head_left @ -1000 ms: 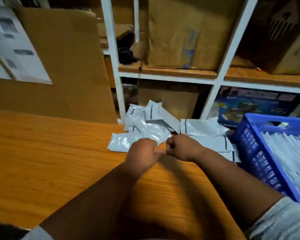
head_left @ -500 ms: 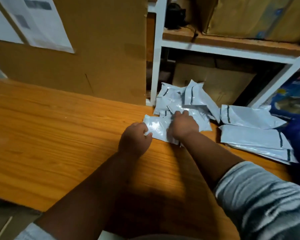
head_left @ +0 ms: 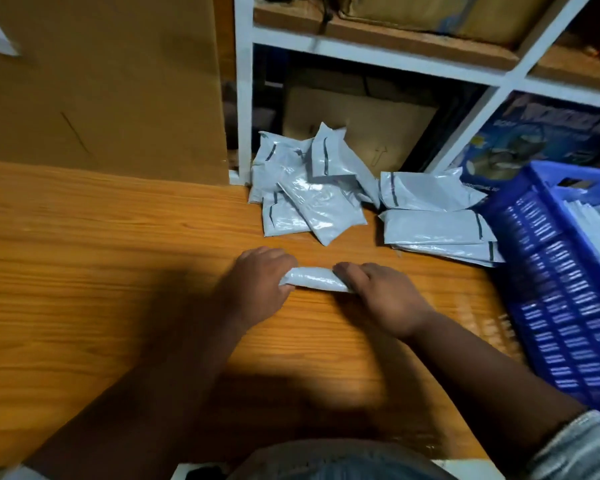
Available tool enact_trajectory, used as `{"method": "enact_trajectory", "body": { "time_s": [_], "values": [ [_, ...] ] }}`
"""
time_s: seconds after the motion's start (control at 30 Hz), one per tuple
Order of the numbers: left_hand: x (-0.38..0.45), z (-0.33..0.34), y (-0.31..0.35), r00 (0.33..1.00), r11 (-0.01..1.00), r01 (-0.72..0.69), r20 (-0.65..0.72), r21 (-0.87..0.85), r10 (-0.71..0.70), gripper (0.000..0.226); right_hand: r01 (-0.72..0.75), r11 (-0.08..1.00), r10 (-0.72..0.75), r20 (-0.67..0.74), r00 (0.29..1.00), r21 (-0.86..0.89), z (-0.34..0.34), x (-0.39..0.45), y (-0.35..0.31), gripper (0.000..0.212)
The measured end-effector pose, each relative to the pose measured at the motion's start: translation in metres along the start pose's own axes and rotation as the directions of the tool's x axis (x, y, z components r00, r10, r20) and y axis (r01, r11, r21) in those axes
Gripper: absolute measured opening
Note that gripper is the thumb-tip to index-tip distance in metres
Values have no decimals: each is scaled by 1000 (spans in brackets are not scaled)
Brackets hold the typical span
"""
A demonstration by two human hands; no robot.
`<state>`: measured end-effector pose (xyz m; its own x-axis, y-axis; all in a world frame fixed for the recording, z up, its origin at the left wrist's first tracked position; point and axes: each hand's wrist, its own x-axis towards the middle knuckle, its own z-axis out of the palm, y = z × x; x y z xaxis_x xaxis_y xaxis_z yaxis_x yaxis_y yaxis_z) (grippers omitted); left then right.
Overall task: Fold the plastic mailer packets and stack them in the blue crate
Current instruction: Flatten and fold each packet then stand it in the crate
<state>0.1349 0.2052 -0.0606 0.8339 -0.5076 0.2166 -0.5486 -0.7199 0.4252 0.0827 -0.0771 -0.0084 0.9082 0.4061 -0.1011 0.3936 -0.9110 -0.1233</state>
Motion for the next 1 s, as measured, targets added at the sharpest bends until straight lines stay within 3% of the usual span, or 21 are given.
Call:
{"method": "enact_trajectory", "body": {
  "time_s": [0.07,0.23,0.37,0.47,0.57,0.67,0.73,0.83,1.0],
  "values": [
    [-11,13,16,994,994,-112,-4,16,112,41,9,999,-11,-36,999,-44,12,-32,17,67],
    [-37,32,74,951,948,-309,22,73,308,46,35,998,-41,-133,990,-47,35,-110,47,67],
    [-58,57,107,918,897,-387,176,214,354,49,16,1000,-17,-79,997,-12,57,-166,68,82],
    [-77,67,125,916,906,-371,242,204,321,59,43,999,-42,-52,998,19,65,-200,82,78],
    [-96,59,149,953,946,-300,90,122,290,64,49,993,-34,-134,990,107,50,-211,80,57],
    [-87,57,179,981,974,-189,-14,126,192,67,-11,985,48,-214,976,172,35,-185,59,52],
    [-71,68,191,994,962,-90,82,259,71,73,-24,987,54,-184,981,161,43,-155,45,57],
    [-63,91,205,962,882,-28,252,471,-104,82,-44,998,47,-52,998,50,71,-135,37,64],
    [-60,100,204,951,873,-9,274,488,-144,79,-51,996,50,16,999,70,82,-133,41,70]
  ]
}}
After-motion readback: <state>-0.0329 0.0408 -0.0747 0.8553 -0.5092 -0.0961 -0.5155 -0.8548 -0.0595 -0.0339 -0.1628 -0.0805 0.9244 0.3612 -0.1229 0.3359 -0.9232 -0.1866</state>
